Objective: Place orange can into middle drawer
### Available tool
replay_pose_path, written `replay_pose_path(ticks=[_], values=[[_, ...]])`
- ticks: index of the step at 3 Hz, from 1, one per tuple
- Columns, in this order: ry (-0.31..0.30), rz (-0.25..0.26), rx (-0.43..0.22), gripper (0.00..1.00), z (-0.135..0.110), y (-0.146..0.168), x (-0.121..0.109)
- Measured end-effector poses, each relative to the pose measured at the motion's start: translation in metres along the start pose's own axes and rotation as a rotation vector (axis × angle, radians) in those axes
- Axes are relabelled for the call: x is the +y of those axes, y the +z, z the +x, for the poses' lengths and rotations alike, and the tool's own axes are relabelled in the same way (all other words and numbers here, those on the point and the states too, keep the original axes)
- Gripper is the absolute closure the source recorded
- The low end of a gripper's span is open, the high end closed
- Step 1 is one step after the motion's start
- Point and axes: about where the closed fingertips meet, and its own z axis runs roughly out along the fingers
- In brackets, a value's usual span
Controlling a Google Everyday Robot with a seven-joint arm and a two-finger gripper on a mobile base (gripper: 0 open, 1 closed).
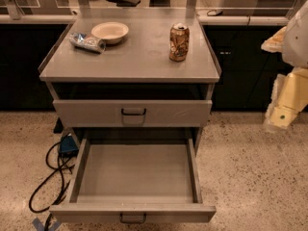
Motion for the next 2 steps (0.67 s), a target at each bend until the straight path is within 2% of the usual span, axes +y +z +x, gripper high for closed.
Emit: replay_pose_path(ticks=[2], values=[[-0.015,0.007,-0.010,0.00,-0.0058,0.0025,-0.0056]])
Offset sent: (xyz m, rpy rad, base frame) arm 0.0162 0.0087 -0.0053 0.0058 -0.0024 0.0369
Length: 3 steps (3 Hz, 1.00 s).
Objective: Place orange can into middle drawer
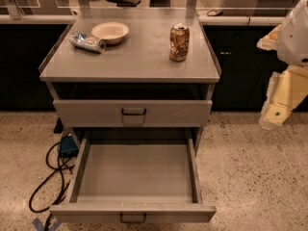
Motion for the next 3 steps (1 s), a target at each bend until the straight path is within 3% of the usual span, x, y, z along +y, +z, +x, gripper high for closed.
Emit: replay_pose_path(ticks=[1,2,3], values=[[-0.020,0.019,-0.052,0.00,-0.017,0.017,-0.025],[-0.013,0.044,-0.179,0.00,-0.038,0.041,-0.064],[0.031,0.072,-0.351,0.00,-0.053,0.060,-0.100]])
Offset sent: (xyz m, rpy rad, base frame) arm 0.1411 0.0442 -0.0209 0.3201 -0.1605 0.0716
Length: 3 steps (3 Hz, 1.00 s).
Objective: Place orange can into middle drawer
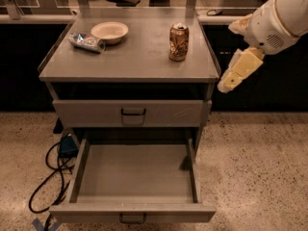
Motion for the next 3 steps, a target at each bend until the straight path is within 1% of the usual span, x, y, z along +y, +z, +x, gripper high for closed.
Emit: replay_pose_path(ticks=[1,2,3], values=[[0.064,0.039,-0.141,0.00,-0.005,0.018,-0.029],[0.126,0.092,-0.217,0.00,-0.005,0.036,-0.053],[0.126,0.092,-0.217,0.00,-0.005,0.036,-0.053]])
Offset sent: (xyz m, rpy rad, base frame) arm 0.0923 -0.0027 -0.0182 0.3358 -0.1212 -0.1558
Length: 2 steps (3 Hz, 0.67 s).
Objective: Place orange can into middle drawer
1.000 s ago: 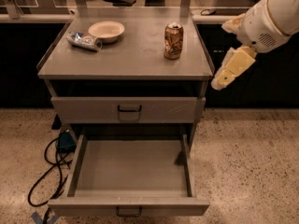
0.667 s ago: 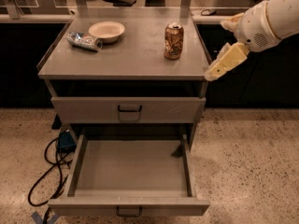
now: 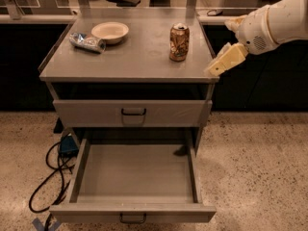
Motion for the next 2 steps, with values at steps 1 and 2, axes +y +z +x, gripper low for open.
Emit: replay_pose_path(ticks=[1,2], values=[[-0.024,-0.022,-0.039,0.00,-0.006,0.015,-0.012],[-0.058,-0.055,-0.081,0.00,-0.016,0.052,-0.036]])
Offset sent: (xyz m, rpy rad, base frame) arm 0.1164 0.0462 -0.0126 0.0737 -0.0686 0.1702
